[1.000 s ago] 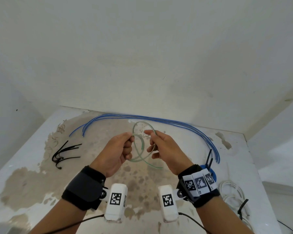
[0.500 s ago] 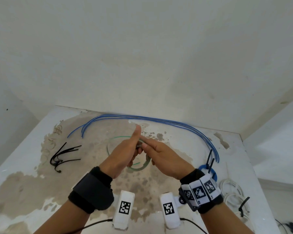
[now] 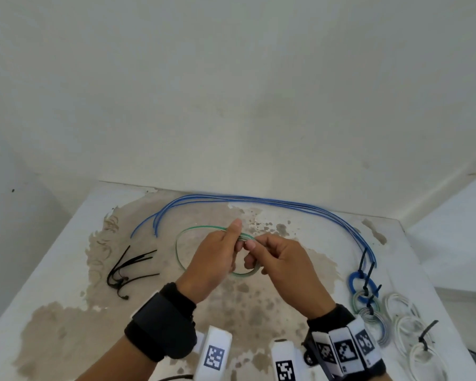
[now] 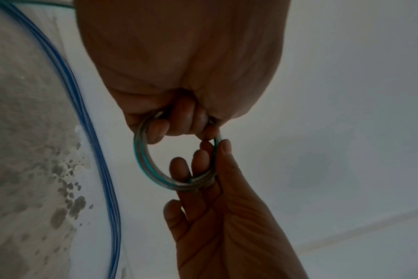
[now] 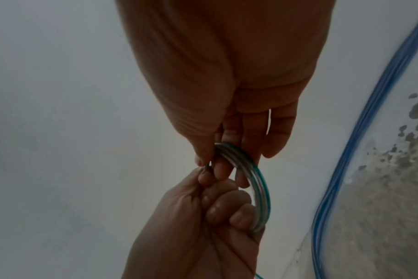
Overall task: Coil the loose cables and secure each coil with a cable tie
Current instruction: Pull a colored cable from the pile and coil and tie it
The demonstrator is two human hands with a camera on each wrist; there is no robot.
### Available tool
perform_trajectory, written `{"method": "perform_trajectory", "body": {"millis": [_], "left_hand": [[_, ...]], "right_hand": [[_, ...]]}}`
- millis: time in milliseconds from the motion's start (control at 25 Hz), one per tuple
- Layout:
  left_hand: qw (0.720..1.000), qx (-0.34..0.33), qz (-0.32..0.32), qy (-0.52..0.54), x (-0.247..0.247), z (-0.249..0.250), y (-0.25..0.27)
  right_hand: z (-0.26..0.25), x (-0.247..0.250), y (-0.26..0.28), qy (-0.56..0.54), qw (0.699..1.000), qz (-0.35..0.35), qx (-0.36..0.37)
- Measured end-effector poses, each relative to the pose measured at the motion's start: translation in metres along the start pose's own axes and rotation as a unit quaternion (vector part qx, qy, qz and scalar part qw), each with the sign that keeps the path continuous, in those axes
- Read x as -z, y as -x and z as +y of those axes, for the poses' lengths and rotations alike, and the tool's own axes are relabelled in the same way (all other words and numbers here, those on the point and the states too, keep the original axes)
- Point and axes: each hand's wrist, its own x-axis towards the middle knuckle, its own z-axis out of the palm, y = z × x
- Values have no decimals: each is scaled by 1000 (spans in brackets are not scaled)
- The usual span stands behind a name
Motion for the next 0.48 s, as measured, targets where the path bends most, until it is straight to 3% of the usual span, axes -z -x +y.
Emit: {"method": "perform_trajectory", "body": {"millis": [80,120,200,280,400,480], "left_hand": [[999,35,-39,-15,12,-4,-2],[994,56,-63,-72,21,-6,-5],[969,94,-100,-206,38,-4,-7],[937,84,-119,-318,56,4,-5],[893,7,-42,-448,71,16,2],[889,-24,-6,-458,73,18,7]], "right_hand": [[-2,-10,0,50,999,21,1],[-2,-14,2,70,997,36,-2],[0,-15,4,98,994,39,-7],[3,-18,7,108,994,25,-18],[5,-25,7,104,994,11,-18],[5,-25,6,111,994,17,-14]]}}
